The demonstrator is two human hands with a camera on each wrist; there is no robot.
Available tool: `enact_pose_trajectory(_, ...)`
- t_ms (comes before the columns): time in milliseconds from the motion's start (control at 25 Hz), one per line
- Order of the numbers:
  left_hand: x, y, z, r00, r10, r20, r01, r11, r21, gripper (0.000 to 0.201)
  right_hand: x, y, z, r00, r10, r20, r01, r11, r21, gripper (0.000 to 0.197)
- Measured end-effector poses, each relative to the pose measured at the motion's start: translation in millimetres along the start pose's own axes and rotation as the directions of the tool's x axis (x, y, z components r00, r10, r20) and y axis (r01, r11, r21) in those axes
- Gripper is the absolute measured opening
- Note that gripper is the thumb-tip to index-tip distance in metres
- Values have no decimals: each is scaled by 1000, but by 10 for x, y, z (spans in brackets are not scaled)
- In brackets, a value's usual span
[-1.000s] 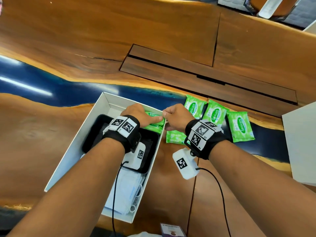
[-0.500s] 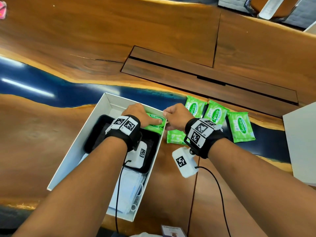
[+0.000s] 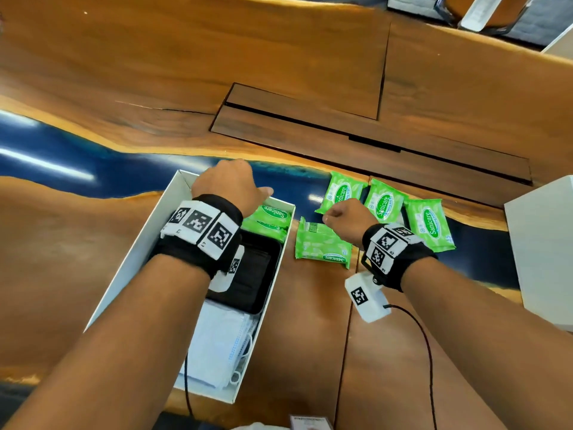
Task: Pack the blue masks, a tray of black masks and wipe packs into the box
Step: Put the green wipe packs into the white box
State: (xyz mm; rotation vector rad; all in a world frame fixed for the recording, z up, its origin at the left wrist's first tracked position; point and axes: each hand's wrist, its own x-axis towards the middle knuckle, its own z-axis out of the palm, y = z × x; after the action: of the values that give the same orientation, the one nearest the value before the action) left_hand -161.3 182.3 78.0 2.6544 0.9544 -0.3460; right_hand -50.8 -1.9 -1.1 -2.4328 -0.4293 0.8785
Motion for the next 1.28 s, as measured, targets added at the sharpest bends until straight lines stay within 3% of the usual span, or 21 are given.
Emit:
enact_pose_trajectory(80, -60, 226, -56, 993, 113, -35, -114, 993, -36, 46, -25, 223, -52, 1000, 18, -8, -19, 994, -103, 18)
enact_pose_trajectory(240, -99, 759, 122, 934, 354, 49, -335, 915, -223, 36, -1, 531, 6, 999, 29, 23, -25, 988, -149, 29)
enact_pose_trajectory(360, -54, 1116, 446, 892, 428, 144, -403, 899, -171, 31, 81, 723, 28, 998, 55, 27, -51, 990, -132, 36)
enact_pose_trajectory(560, -14, 1399, 1310, 860, 281, 425, -331, 943, 45, 55, 114, 962, 23, 998, -16, 63, 23, 993, -114, 45)
enact_pose_trajectory(720, 2, 1402, 1672, 883, 98, 459, -222, 949, 225, 77, 109, 1092, 29, 997, -18, 81, 20, 1000, -21, 54)
enact_pose_trajectory(880, 48, 1368, 1794, 927, 156, 341, -245, 940, 236, 75, 116, 1128, 14, 991, -37, 131, 28, 997, 73, 57)
enact_pose_trajectory(1000, 16, 1392, 1808, 933, 213, 290, -294, 916, 272, 69, 124, 1119, -8, 986, -38, 161, 24, 995, 93, 67)
enact_pose_trajectory(1160, 47, 1451, 1610, 908, 200, 368, -277, 946, 170, 66, 84, 1098, -38, 968, -71, 242, 60, 997, 52, 91)
enact_pose_trajectory(1280, 68, 1502, 1351, 866, 224, 448, -269, 962, 39, 63, -25, 1021, -140, 976, -138, 167, 142, 990, -12, 83)
